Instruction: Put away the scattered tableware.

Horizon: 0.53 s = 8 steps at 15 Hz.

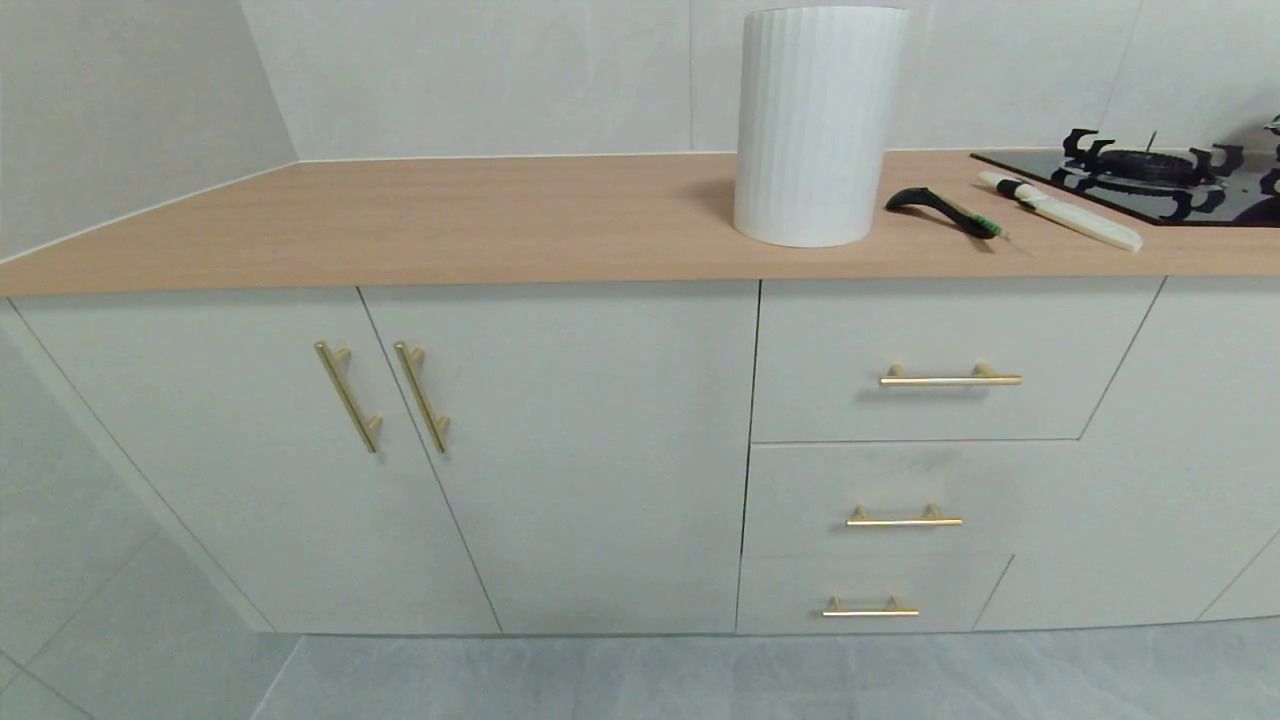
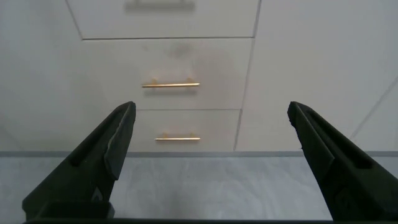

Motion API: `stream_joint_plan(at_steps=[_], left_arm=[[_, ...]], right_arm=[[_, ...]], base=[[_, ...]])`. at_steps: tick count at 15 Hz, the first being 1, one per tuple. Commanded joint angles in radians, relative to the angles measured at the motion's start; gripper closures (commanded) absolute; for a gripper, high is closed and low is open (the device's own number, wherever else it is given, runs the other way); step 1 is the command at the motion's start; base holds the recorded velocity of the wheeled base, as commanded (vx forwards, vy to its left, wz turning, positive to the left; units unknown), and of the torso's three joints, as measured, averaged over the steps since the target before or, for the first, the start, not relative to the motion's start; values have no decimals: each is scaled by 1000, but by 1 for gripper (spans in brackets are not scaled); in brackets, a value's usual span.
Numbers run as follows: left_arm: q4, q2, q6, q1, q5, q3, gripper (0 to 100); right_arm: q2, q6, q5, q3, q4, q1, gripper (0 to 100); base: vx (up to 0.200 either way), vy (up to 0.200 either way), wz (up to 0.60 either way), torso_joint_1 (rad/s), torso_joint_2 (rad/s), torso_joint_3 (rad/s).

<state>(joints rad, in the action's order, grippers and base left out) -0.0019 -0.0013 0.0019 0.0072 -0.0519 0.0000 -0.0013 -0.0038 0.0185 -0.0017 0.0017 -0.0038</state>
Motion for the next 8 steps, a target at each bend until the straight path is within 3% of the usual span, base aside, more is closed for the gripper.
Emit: stream_joint_plan(at_steps=[1,8], left_arm=[[-1,1,0,2,0,0,0],[-1,1,-2,2,0,0,0]], right_arm=[[1,-1,0,0,0,1,0],[1,-1,0,0,0,1,0]], base=[[0,0,0,0,0,0],[0,0,0,0,0,0]])
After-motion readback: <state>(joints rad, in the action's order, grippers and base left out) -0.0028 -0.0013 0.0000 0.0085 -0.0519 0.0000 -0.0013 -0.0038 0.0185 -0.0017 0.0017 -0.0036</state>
